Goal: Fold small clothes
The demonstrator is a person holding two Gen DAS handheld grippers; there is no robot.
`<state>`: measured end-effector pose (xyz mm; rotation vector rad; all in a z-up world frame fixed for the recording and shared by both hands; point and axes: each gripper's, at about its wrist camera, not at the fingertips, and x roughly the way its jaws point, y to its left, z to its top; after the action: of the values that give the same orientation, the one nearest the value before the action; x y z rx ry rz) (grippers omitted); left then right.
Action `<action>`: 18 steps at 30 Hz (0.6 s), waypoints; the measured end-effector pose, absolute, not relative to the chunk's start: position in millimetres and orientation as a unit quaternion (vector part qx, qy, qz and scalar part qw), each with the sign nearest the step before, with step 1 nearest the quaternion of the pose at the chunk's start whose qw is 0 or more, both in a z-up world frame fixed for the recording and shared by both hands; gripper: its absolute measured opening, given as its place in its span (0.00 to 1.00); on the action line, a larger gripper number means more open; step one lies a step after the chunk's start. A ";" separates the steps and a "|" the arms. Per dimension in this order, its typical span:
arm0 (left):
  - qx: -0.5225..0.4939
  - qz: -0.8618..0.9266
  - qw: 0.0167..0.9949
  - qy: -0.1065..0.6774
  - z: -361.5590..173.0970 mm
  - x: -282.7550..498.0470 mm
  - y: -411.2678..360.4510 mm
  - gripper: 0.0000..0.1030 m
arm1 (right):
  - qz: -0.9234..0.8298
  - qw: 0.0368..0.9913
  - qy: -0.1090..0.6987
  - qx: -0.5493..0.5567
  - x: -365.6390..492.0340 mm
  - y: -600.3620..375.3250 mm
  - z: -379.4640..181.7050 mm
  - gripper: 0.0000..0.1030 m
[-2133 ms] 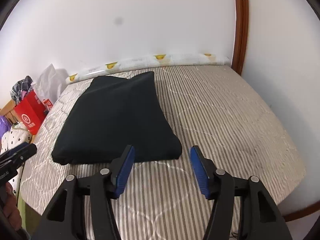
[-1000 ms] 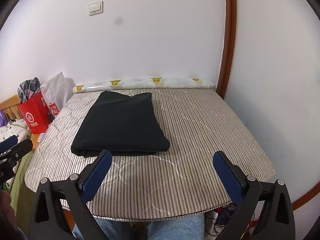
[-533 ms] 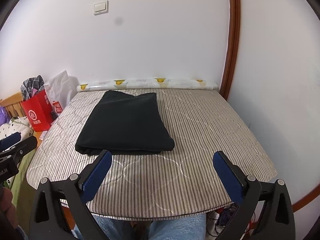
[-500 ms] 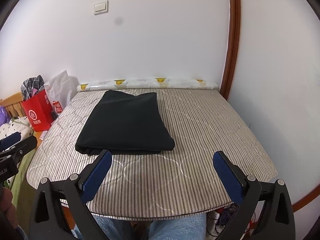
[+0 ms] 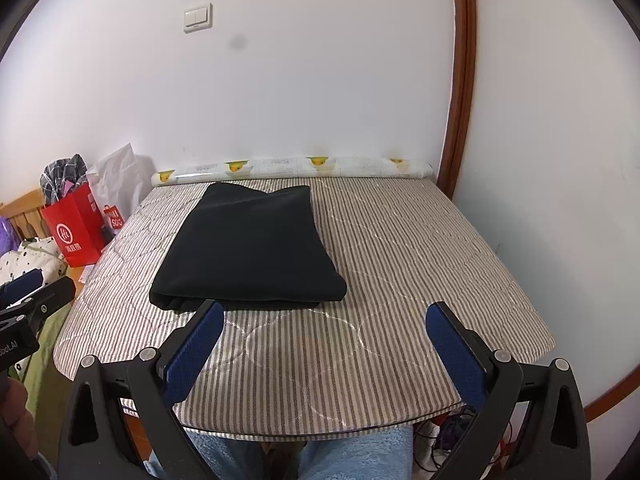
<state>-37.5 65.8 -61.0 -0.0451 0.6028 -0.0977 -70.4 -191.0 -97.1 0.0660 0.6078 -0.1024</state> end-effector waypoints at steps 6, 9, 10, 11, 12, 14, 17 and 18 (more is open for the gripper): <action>-0.018 -0.051 0.953 0.298 -60.7 -36.4 65.5 0.84 | -0.050 0.952 0.299 0.034 -70.6 -191.8 -96.2 0.97; -0.017 -0.053 0.953 0.296 -59.9 -36.2 66.3 0.84 | -0.050 0.953 0.298 0.033 -70.7 -192.4 -95.8 0.97; -0.016 -0.054 0.954 0.296 -60.0 -36.1 66.4 0.84 | -0.049 0.953 0.298 0.033 -70.6 -192.5 -95.8 0.97; -0.016 -0.053 0.954 0.296 -60.2 -36.1 66.4 0.84 | -0.049 0.953 0.298 0.033 -70.1 -193.1 -95.8 0.97; -0.015 -0.053 0.953 0.297 -60.3 -35.5 66.7 0.84 | -0.049 0.952 0.299 0.033 -69.9 -193.3 -96.0 0.97; -0.016 -0.055 0.953 0.297 -60.0 -36.1 66.5 0.84 | -0.050 0.952 0.299 0.034 -70.6 -192.9 -96.5 0.97; -0.013 -0.055 0.954 0.296 -59.8 -36.9 66.9 0.84 | -0.049 0.952 0.300 0.036 -70.7 -193.9 -96.8 0.97; -0.013 -0.056 0.954 0.296 -59.8 -36.9 67.4 0.84 | -0.049 0.952 0.300 0.036 -70.8 -193.6 -96.6 0.97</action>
<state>-36.9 67.4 -59.8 -0.0269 0.6011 -0.1133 -70.8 -193.6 -96.6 0.0738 0.6090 -0.0996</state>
